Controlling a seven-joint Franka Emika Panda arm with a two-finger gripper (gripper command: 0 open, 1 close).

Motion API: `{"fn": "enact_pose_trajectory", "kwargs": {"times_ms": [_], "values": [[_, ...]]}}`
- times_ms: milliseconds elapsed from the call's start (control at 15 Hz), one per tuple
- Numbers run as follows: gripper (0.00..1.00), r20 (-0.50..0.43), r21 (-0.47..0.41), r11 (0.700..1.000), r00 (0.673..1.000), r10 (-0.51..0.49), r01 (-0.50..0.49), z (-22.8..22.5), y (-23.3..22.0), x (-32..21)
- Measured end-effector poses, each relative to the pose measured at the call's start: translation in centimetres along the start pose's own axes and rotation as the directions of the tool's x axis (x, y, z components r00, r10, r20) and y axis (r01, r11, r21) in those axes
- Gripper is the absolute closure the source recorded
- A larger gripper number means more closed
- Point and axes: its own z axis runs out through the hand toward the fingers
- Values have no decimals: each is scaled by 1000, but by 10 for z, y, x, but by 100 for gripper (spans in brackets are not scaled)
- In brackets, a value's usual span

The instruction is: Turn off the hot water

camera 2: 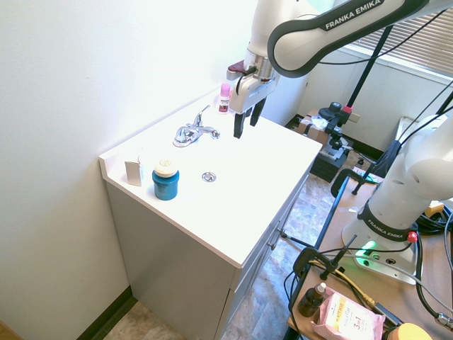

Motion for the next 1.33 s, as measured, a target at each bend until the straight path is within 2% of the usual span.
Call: {"fn": "enact_pose_trajectory", "kwargs": {"times_ms": [200, 400, 600, 933, 1333], "values": [[0, -20, 2, 999, 999, 35, -35, 5, -4, 0], [0, -104, -1, 997, 992, 72, -72, 25, -29, 0], [0, -213, -19, 992, 970, 115, -122, 32, -63, 27], [0, -321, -10, 986, 934, 155, -167, 29, -93, 77], [0, -331, -72, 982, 933, 140, -173, 56, -98, 96]]}}
